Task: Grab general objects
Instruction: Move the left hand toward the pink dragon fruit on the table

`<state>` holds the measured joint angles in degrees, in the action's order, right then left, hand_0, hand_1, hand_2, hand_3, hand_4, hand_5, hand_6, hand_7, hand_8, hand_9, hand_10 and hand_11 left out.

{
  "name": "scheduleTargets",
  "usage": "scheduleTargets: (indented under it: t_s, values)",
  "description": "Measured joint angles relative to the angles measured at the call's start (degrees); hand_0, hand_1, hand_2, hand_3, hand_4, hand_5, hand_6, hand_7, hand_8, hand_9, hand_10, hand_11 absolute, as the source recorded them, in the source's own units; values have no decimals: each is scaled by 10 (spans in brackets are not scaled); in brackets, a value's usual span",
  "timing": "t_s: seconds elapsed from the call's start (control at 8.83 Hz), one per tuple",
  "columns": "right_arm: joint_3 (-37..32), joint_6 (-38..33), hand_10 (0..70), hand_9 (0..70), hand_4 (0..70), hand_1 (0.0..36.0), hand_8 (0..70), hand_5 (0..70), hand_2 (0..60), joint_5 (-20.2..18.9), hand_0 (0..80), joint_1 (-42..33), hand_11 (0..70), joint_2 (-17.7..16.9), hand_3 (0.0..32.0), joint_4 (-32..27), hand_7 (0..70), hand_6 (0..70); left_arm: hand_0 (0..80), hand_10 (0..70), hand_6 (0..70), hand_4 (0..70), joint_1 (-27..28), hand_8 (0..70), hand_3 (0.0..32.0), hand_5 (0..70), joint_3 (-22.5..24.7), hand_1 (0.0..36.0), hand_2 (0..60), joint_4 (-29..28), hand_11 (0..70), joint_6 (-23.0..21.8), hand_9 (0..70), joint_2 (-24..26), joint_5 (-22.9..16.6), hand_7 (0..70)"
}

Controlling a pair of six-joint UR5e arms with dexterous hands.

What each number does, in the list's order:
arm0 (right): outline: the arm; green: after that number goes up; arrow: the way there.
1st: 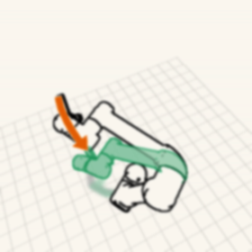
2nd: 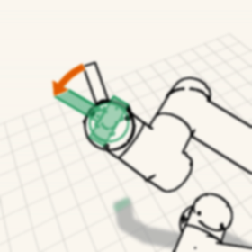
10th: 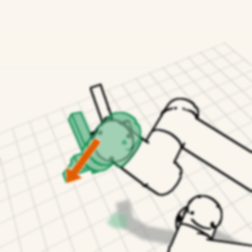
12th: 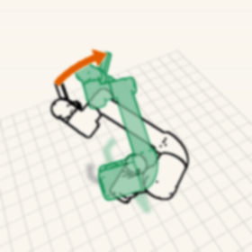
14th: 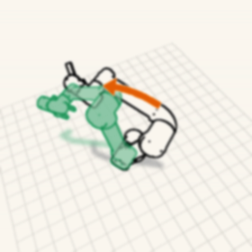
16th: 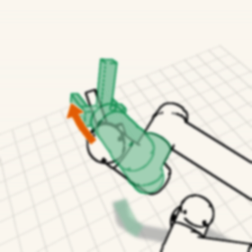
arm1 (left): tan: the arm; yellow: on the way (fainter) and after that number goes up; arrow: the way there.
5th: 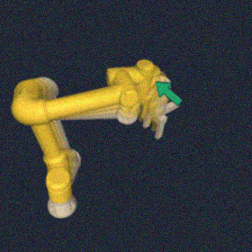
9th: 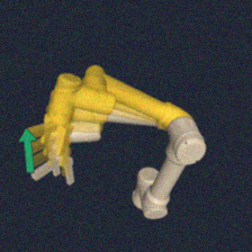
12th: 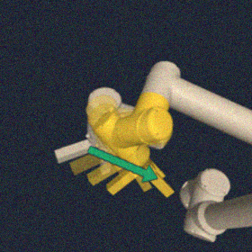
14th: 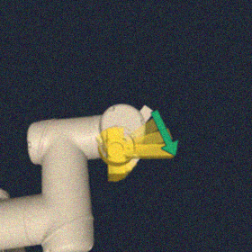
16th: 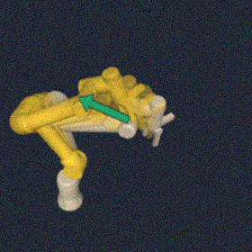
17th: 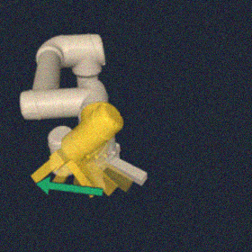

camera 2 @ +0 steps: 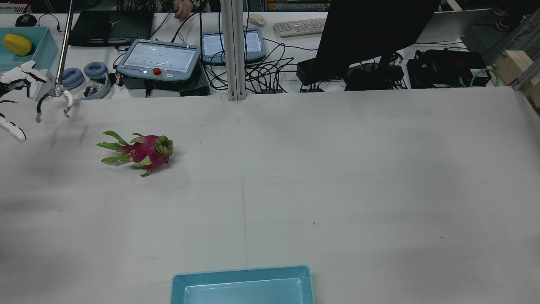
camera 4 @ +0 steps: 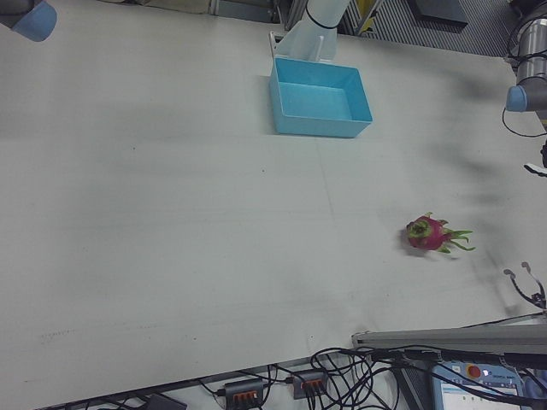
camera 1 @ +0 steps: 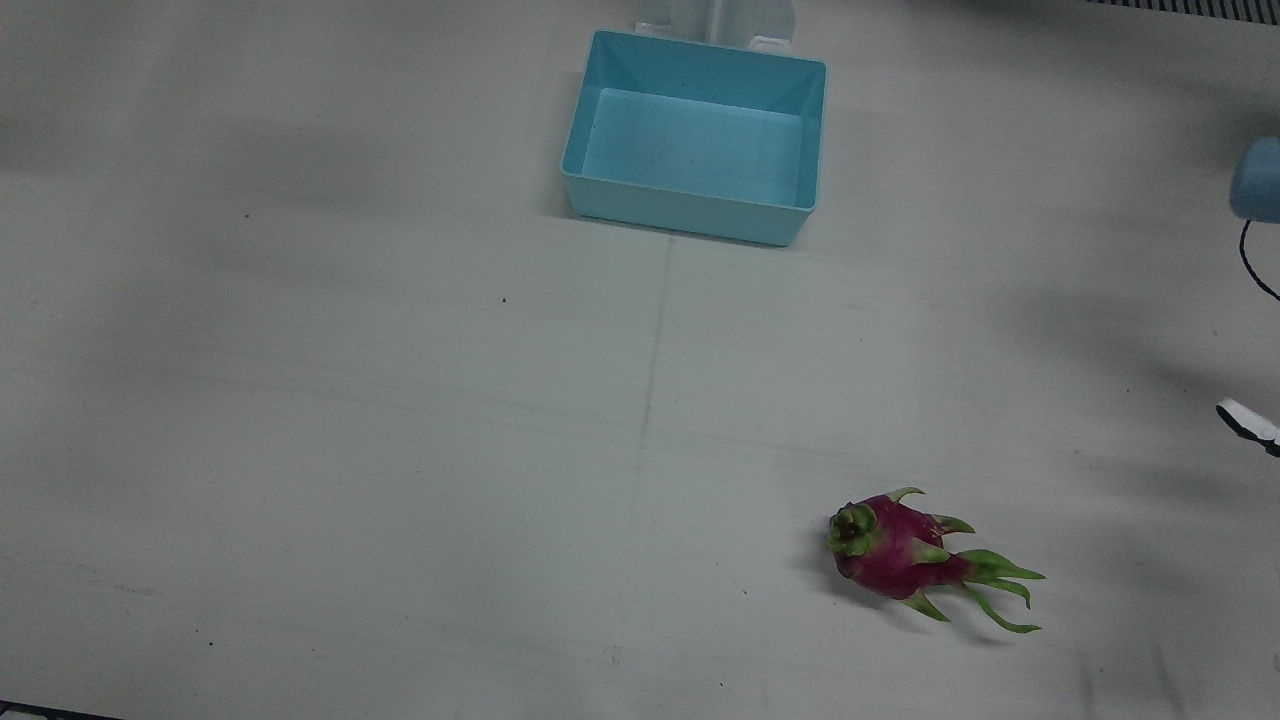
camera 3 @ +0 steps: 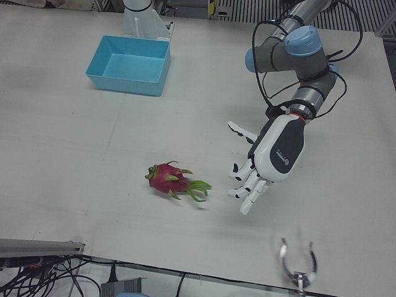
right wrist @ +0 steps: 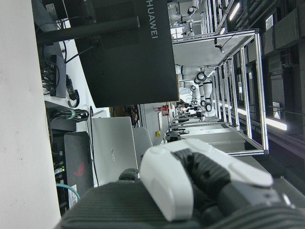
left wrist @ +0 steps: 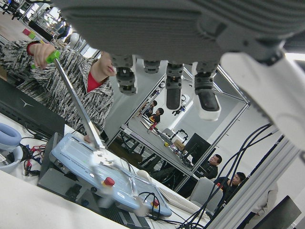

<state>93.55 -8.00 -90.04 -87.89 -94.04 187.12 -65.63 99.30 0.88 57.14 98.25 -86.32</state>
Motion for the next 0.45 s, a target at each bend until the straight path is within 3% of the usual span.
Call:
scheduleTargets:
  t_s: [0.11, 0.23, 0.45]
  values:
    - [0, 0, 0, 0, 0, 0, 0, 0, 0, 0, 0, 0, 0, 0, 0, 0, 0, 0, 800, 0, 0, 0, 0, 0, 0, 700, 7, 360, 600, 7, 0, 9, 92, 0, 0, 534]
    - [0, 0, 0, 0, 0, 0, 0, 0, 0, 0, 0, 0, 0, 0, 0, 0, 0, 0, 800, 0, 0, 0, 3, 0, 0, 700, 19, 360, 600, 19, 0, 26, 98, 0, 1, 564]
    - [0, 0, 0, 0, 0, 0, 0, 0, 0, 0, 0, 0, 0, 0, 0, 0, 0, 0, 800, 0, 0, 0, 38, 0, 0, 700, 46, 360, 600, 42, 0, 55, 91, 4, 21, 528]
